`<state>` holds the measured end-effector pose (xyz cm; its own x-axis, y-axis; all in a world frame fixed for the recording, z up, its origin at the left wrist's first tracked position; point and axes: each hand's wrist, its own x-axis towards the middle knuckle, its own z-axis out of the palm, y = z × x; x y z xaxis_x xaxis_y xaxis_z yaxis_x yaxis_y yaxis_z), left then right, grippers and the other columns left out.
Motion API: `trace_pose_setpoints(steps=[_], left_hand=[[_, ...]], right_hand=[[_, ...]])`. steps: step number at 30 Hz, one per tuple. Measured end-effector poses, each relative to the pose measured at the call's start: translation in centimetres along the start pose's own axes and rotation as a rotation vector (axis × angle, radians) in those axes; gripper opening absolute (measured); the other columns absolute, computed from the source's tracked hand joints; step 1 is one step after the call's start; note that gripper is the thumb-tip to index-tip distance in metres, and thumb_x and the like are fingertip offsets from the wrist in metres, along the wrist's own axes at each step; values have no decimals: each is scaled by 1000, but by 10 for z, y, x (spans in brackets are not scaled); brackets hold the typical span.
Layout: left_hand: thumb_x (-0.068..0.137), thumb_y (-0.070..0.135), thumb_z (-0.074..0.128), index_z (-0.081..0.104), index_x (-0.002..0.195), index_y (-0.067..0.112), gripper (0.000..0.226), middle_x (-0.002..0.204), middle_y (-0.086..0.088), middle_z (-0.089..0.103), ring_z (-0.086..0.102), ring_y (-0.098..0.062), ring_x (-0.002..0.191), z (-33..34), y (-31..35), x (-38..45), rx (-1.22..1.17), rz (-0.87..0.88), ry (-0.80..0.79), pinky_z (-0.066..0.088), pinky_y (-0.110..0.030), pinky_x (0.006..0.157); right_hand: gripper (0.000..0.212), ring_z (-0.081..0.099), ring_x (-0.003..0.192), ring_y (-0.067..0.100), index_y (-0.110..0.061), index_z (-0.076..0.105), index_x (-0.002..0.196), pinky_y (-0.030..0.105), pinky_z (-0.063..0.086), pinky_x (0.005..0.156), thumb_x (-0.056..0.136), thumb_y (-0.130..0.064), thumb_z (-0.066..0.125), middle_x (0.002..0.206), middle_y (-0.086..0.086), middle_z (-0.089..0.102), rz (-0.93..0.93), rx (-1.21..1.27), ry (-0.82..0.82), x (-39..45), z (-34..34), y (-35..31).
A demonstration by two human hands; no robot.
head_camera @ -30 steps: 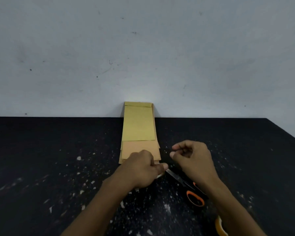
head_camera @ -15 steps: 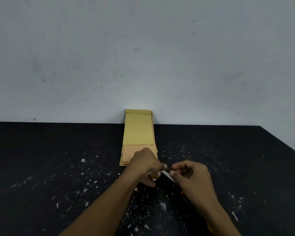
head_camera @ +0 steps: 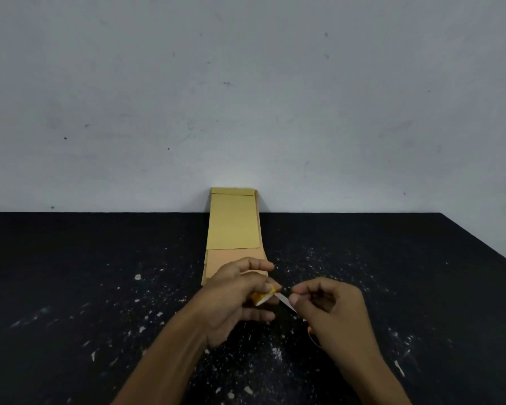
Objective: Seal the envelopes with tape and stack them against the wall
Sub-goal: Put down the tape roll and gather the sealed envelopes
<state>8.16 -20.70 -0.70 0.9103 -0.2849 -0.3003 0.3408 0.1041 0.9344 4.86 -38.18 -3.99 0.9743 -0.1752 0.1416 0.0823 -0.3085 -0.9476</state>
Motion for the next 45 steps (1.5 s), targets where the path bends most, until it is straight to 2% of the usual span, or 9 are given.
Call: trace_pose_setpoints(steps=[7, 11, 20, 27, 29, 33, 37, 41, 45], left_hand=[[75, 11, 70, 67, 114, 11, 39, 108, -8, 73, 69, -22, 102, -5, -12, -44, -109, 356, 13, 60, -39, 78], [88, 0, 65, 67, 111, 15, 28, 106, -2, 74, 70, -19, 103, -5, -14, -51, 13, 452, 62, 60, -35, 77], [88, -1, 66, 69, 109, 18, 27, 105, 0, 74, 69, -18, 103, -7, -18, -57, 70, 479, 69, 59, -33, 78], [84, -2, 71, 70, 107, 16, 29, 104, 3, 75, 70, -13, 100, -8, -20, -57, 137, 500, 59, 58, -30, 83], [83, -3, 73, 70, 107, 15, 30, 103, 2, 76, 71, -13, 100, -8, -20, -56, 144, 509, 56, 56, -24, 83], [83, -4, 74, 68, 108, 16, 33, 103, 4, 75, 71, -12, 100, -6, -19, -56, 191, 523, 43, 55, -21, 87], [80, 1, 78, 66, 110, 22, 38, 104, 9, 74, 70, -9, 102, -4, -17, -56, 264, 538, 59, 56, -23, 89], [72, 4, 85, 67, 109, 23, 45, 106, 8, 74, 72, -11, 100, -11, -14, -56, 274, 540, 113, 58, -28, 86], [73, -7, 81, 68, 108, 13, 42, 104, -2, 74, 74, -19, 97, -24, -10, -62, 225, 531, 76, 59, -27, 82]], right_hand=[[17, 70, 79, 10, -27, 77, 83, 20, 55, 67, 79, -11, 82, 82, -12, 73, -324, -32, 100, -21, 8, -30], [10, 68, 84, 7, -26, 79, 88, 15, 52, 65, 79, -23, 78, 87, -14, 67, -454, -76, 170, -26, 18, -37], [16, 64, 79, 6, -25, 81, 93, 10, 45, 60, 78, -29, 76, 89, -17, 63, -492, -191, 207, -28, 27, -36], [14, 64, 77, 8, -23, 81, 88, 16, 49, 64, 79, -12, 83, 85, -16, 64, -595, -296, 260, -27, 25, -35], [4, 63, 77, 9, -17, 79, 87, 18, 50, 67, 85, -15, 77, 87, -11, 63, -683, -377, 294, -27, 25, -33], [21, 59, 81, 15, -11, 74, 83, 20, 46, 71, 91, -22, 59, 93, -5, 60, -805, -481, 384, -29, 30, -30], [23, 62, 83, 20, -7, 74, 83, 20, 46, 73, 92, -18, 56, 92, 5, 65, -813, -518, 438, -31, 32, -26], [20, 60, 81, 13, -17, 67, 83, 23, 49, 71, 95, -24, 53, 93, -8, 62, -681, -462, 296, -33, 28, -30], [22, 56, 72, 7, -25, 64, 79, 15, 41, 62, 97, -14, 61, 82, -10, 61, -343, -206, -166, -27, 9, -46]])
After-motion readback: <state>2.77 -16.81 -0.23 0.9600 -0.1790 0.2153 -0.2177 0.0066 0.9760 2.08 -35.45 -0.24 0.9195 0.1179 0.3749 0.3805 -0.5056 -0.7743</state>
